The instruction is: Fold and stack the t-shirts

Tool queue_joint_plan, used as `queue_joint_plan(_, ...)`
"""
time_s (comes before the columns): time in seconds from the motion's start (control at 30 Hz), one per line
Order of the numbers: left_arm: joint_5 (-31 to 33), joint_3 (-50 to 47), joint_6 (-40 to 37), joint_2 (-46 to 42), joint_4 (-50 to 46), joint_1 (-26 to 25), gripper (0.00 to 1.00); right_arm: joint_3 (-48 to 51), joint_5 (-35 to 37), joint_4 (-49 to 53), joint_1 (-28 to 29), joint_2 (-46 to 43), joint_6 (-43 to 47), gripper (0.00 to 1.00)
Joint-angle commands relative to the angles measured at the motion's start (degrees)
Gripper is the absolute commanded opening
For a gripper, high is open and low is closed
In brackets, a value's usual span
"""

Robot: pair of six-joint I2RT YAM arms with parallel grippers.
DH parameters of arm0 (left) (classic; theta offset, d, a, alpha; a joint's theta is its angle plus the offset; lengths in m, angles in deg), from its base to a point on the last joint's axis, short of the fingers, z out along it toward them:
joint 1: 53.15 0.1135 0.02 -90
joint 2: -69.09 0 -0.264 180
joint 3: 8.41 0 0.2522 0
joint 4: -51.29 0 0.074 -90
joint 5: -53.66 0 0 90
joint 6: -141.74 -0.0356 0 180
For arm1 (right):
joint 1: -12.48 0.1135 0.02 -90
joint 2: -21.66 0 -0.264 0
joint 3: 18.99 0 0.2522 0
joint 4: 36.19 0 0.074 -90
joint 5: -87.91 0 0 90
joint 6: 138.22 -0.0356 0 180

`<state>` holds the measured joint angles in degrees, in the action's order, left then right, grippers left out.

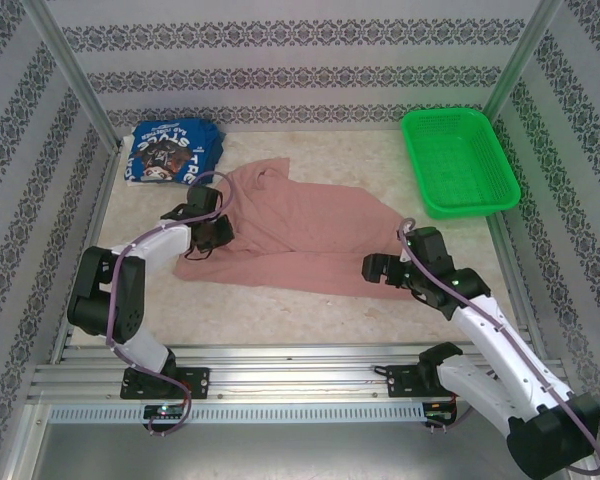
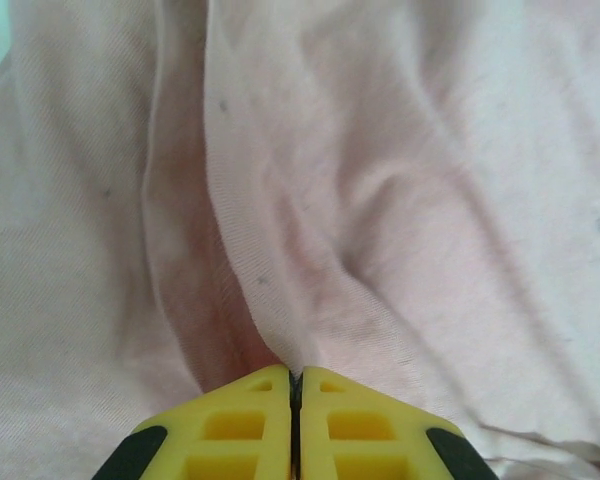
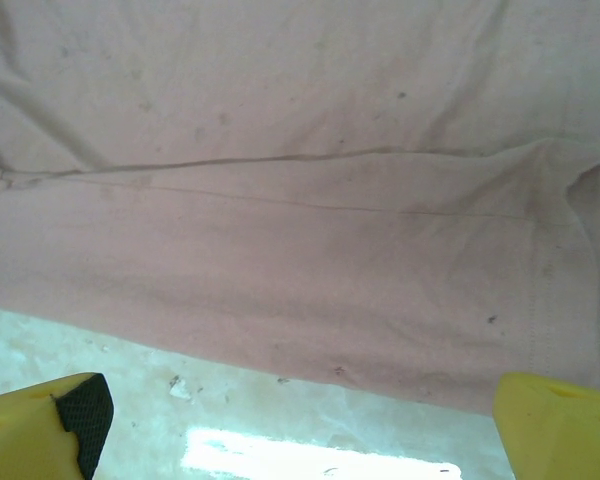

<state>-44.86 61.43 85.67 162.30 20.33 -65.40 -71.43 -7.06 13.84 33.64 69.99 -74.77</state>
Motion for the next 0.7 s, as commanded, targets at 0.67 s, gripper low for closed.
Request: queue_joint_plan(0.67, -9.1, 21.1, -4.7, 18.3, -0.5, -1.3, 0.07, 1.0, -0.3, -10.4, 11.9, 0.3, 5.3, 0.98)
